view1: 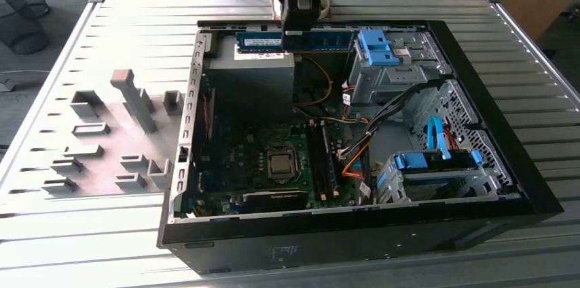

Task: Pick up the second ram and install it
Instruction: 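Pick up the second ram and move it above second insertion slot, then insert the second ram into the second slot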

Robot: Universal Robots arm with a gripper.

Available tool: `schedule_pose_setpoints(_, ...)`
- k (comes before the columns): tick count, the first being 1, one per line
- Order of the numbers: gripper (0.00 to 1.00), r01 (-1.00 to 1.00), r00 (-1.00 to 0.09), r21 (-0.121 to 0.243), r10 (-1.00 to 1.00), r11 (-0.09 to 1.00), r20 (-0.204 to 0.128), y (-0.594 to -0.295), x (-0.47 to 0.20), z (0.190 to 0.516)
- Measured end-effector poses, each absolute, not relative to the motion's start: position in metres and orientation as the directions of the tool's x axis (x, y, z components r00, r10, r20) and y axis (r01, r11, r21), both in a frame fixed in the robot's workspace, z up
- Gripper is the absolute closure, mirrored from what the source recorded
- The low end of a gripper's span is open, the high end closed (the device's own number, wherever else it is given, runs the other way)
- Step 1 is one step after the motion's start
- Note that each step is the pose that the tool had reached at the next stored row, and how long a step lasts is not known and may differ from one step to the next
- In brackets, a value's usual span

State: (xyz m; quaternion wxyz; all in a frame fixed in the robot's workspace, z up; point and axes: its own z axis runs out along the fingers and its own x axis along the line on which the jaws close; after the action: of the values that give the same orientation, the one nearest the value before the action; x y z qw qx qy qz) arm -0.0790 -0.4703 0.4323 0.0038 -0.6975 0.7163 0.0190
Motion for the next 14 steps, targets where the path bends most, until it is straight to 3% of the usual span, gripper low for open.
schedule_pose_setpoints(14,0.86,-0.999,-0.027,0.022,-0.999,0.026,-0.031,-0.4702,-0.0738,0.4322)
